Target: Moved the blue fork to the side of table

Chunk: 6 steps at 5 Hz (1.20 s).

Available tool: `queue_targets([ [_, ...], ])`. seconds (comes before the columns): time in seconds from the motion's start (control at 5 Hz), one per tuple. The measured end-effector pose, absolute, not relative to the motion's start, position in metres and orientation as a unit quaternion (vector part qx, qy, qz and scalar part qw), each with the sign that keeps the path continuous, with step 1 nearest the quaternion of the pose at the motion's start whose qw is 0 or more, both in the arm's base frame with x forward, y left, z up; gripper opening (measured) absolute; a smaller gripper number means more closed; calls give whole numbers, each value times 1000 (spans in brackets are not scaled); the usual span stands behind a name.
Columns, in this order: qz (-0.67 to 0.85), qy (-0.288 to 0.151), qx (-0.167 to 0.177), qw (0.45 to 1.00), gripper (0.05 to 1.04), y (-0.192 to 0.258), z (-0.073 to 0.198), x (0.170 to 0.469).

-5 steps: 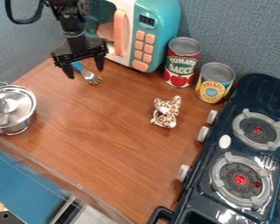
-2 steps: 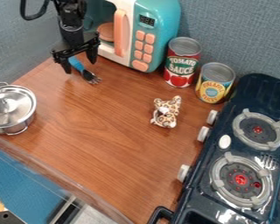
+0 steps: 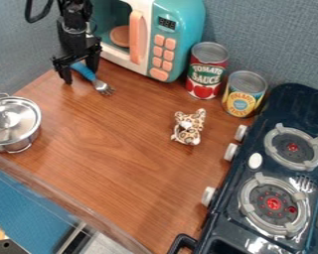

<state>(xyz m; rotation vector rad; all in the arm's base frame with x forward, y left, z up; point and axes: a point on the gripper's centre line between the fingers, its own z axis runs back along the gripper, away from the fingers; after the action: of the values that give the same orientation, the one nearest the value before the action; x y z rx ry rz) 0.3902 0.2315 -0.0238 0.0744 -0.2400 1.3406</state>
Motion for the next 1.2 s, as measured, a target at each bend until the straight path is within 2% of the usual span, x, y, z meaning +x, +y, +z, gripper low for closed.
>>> queue_targets([
  [0.4, 626, -125, 48, 768, 386, 227, -29, 391],
  [0.8, 613, -129, 33, 779, 363, 218, -27, 387],
  [1.0, 601, -131, 30, 788, 363, 210, -26, 375],
  [1.2, 563, -154, 10, 812, 363, 195, 0, 375],
])
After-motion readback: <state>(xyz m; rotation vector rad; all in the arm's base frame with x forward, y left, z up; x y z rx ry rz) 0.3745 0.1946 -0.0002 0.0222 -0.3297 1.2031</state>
